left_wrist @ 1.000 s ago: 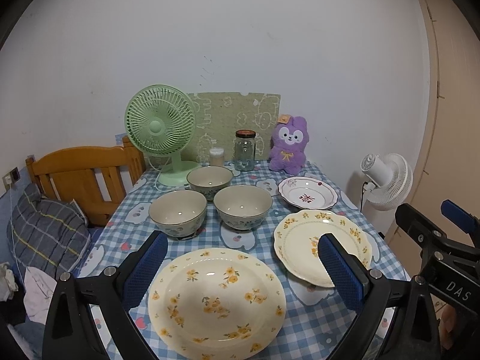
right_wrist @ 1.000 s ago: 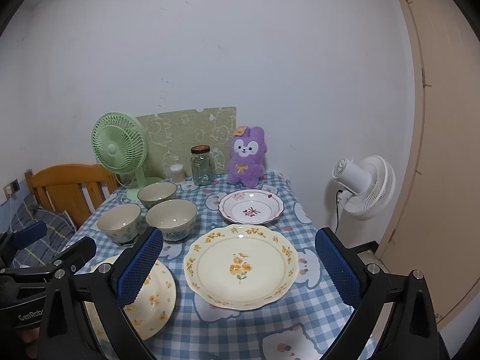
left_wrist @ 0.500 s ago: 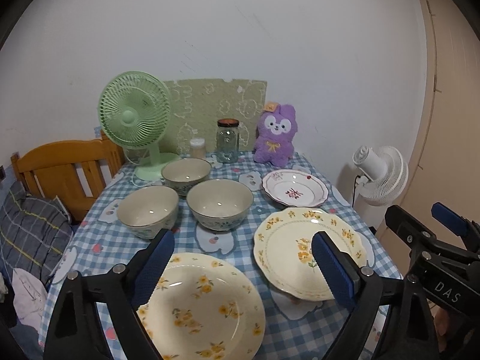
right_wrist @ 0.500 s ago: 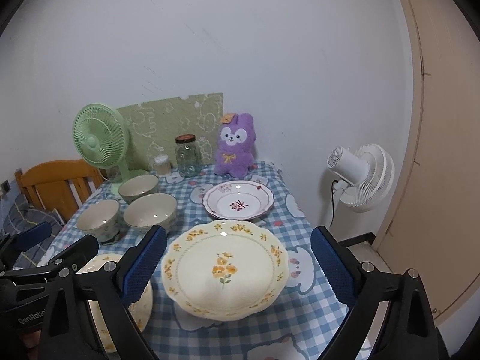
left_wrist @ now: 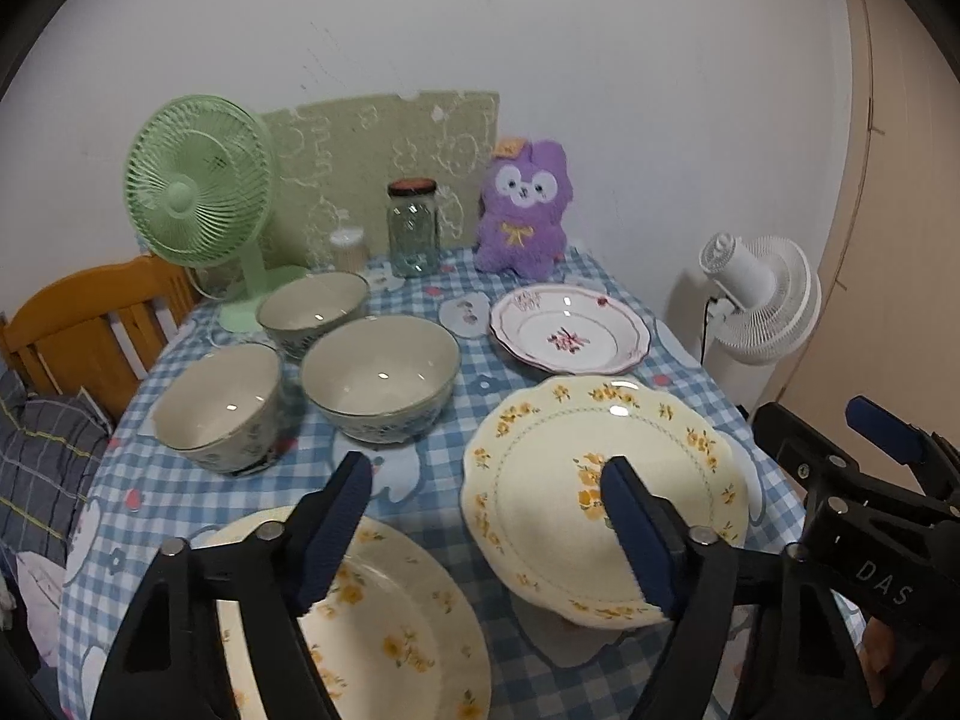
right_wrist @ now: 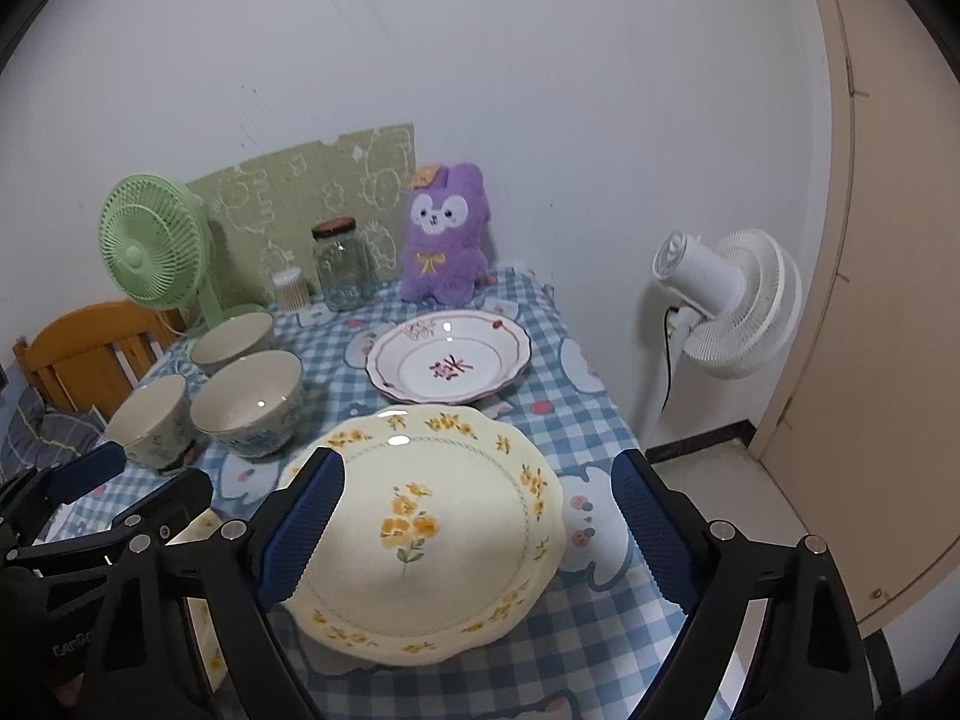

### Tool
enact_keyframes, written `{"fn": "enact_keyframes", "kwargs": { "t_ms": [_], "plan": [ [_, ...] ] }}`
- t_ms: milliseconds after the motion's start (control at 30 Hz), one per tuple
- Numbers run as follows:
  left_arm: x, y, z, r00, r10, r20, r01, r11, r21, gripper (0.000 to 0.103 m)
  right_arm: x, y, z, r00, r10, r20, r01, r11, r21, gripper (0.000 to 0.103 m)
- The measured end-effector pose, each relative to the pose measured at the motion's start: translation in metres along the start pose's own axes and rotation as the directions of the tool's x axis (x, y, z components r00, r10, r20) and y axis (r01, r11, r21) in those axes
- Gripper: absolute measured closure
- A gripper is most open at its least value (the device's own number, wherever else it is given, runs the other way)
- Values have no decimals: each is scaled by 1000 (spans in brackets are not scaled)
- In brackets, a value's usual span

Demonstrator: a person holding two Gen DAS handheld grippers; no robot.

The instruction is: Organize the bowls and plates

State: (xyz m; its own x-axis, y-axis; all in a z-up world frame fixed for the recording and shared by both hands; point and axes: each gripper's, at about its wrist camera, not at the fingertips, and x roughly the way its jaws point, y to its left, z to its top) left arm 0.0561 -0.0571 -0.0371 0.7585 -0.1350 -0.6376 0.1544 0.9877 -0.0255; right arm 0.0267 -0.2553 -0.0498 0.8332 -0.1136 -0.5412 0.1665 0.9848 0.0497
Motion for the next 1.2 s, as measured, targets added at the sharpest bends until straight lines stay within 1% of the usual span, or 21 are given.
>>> {"fn": "enact_keyframes", "kwargs": {
  "t_ms": [33, 133, 300, 400, 533, 667, 800, 867, 933, 1000, 1100, 1167, 1200],
  "plan": [
    [6, -2, 1, 1000, -3, -13, 3, 1000, 7, 28, 5, -2, 0, 1000, -2, -9, 2, 1000, 3, 11],
    [20, -6, 2, 999, 2, -32, -1, 1000, 19, 29, 21, -6, -1, 999, -3, -36, 4, 1000, 14, 11],
    [46, -8, 2, 996, -16, -90, 17, 1000, 9, 30, 47, -13, -3, 996, -10, -83, 12, 1000, 24, 11],
    [62, -10, 1, 991, -26, -128, 28, 1000, 8, 35, 59, -15, -4, 994, -5, -106, 9, 999, 34, 11],
    [78, -11, -1, 986, -22, -165, 25, 1000, 13, 36, 74, -16, -9, 991, -4, -133, 9, 999, 33, 12],
    [93, -11, -6, 980, -22, -198, 24, 1000, 12, 39, 87, -21, -15, 986, 15, -167, -3, 998, 71, 12],
    [104, -11, -9, 972, -27, -232, 30, 1000, 7, 43, 99, -24, -19, 981, -5, -196, 18, 998, 64, 12],
    [107, -11, -11, 973, -14, -229, 17, 1000, 12, 43, 103, -25, -22, 978, -15, -210, 28, 998, 59, 15],
    [107, -10, -11, 973, -15, -231, 17, 1000, 9, 44, 109, -26, -24, 973, -25, -231, 38, 998, 54, 22],
    [109, -8, -11, 972, -20, -236, 20, 1000, -1, 44, 113, -27, -26, 969, -30, -245, 44, 998, 52, 24],
    [116, -6, -10, 967, -19, -255, 16, 1000, -12, 50, 117, -27, -28, 966, -36, -257, 49, 998, 45, 25],
    [122, -4, -11, 961, -16, -274, 11, 1000, -21, 56, 120, -26, -27, 964, -36, -262, 49, 998, 43, 26],
    [124, -3, -11, 959, -17, -281, 10, 1000, -26, 56, 121, -26, -27, 963, -37, -266, 49, 998, 40, 28]
  ]
}}
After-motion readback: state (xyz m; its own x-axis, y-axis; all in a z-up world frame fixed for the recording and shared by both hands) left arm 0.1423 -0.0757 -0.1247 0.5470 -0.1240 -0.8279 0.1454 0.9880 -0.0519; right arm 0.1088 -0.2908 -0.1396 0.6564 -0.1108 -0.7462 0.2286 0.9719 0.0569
